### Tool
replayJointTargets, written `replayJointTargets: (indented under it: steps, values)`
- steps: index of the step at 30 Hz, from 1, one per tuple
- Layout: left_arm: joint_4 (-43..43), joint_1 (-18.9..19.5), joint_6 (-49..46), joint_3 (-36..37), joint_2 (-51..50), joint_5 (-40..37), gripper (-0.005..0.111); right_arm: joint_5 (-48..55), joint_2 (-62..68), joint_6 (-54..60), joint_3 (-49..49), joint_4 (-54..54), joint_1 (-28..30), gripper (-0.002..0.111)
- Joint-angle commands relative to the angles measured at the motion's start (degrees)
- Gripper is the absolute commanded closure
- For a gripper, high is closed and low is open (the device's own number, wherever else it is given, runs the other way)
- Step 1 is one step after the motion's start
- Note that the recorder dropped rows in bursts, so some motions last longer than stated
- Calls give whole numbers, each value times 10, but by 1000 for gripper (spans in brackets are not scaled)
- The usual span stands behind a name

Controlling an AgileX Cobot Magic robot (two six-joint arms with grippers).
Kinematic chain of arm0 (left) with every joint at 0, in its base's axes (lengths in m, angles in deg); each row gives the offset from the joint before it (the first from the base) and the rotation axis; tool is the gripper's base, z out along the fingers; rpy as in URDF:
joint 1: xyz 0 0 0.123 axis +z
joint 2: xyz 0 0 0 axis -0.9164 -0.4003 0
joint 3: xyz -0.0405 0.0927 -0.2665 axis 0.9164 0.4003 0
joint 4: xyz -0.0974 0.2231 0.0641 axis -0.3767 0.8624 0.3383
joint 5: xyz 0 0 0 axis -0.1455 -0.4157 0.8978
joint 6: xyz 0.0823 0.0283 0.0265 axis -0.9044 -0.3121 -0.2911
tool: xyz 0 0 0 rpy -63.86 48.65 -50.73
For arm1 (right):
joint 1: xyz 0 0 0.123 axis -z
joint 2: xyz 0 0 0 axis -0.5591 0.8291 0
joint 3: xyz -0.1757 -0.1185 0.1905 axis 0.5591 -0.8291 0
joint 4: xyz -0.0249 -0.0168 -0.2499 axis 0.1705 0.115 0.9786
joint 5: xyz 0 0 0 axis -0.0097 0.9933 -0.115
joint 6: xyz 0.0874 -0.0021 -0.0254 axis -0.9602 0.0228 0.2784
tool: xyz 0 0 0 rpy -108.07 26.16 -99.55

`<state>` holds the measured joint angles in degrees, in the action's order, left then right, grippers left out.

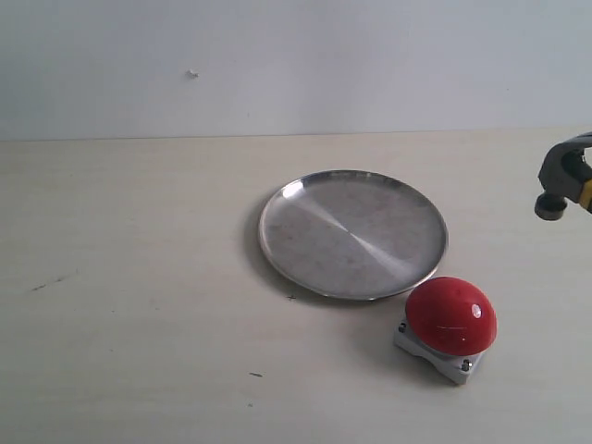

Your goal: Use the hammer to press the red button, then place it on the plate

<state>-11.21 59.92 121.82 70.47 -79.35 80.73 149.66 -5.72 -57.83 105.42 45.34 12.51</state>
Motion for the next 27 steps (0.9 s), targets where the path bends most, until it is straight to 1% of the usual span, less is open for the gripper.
replayJointTargets:
  steps: [1, 4, 8, 11, 13, 15, 18, 22, 23, 25, 27]
  values:
    - [-2, 1, -4, 2, 3, -1, 107, -39, -2, -43, 9, 17, 1, 108]
    - [-2, 1, -4, 2, 3, -1, 107, -48, -2, -72, 9, 37, 1, 108]
    - [-2, 1, -4, 2, 3, -1, 107, -47, 5, -67, 9, 34, 1, 108]
    - [-2, 1, -4, 2, 3, -1, 107, -65, 14, -4, 13, -20, 1, 108]
    - [-2, 1, -4, 2, 3, -1, 107, -74, 22, 37, 17, -36, 1, 108]
    - [-2, 1, -4, 2, 3, -1, 107, -74, 32, 108, 22, -72, 3, 108]
    - [-2, 1, -4, 2, 3, 0, 107, -74, 45, 163, 28, -117, 3, 108]
    - [-2, 1, -4, 2, 3, -1, 107, -74, 50, 170, 39, -130, 8, 108]
    - [-2, 1, -4, 2, 3, -1, 107, -74, 50, 156, 43, -124, 13, 108]
    - [-2, 1, -4, 2, 3, -1, 107, -73, 50, 83, 45, -105, 22, 108]
    - [-2, 1, -4, 2, 3, -1, 107, -55, 50, 100, 45, -108, 23, 108]
